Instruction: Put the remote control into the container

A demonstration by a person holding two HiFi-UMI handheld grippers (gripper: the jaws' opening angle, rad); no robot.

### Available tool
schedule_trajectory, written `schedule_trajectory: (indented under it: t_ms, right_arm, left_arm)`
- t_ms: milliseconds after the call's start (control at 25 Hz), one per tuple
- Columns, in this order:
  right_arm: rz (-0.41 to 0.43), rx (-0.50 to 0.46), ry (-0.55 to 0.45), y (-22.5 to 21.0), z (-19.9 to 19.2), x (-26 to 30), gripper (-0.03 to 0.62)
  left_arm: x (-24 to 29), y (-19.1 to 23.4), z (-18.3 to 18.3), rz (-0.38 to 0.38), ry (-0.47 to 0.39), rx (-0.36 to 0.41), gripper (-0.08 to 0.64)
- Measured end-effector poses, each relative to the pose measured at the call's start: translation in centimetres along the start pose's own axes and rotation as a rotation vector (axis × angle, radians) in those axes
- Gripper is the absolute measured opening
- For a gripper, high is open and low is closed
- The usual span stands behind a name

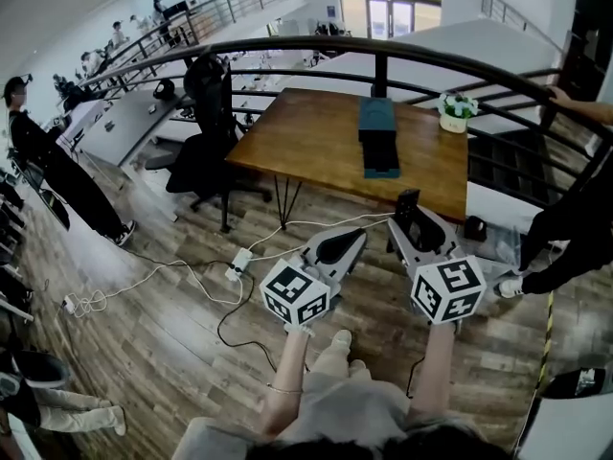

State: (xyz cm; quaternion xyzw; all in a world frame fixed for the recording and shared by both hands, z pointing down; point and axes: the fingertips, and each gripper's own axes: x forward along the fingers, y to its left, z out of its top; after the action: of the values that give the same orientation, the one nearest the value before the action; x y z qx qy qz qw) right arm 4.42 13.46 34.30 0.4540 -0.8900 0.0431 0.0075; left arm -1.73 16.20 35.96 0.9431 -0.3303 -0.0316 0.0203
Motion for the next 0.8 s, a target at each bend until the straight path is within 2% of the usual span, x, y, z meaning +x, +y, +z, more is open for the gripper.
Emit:
schedule_trajectory:
  t_ms: [320, 800]
  right_arm:
    - [0.009, 0.016, 0.001, -0.6, -0.3, 2.2, 0.199]
    - [-0.054, -0.025, -0.038, -5.0, 2.8, 6.9, 0.199]
  left_arm:
    - [-0.4, 2.6, 0.0, 0.037, 0.007, 0.000, 0.004]
    - [6.3, 7.0, 2.6, -0.082, -0.035, 0.039, 0.003]
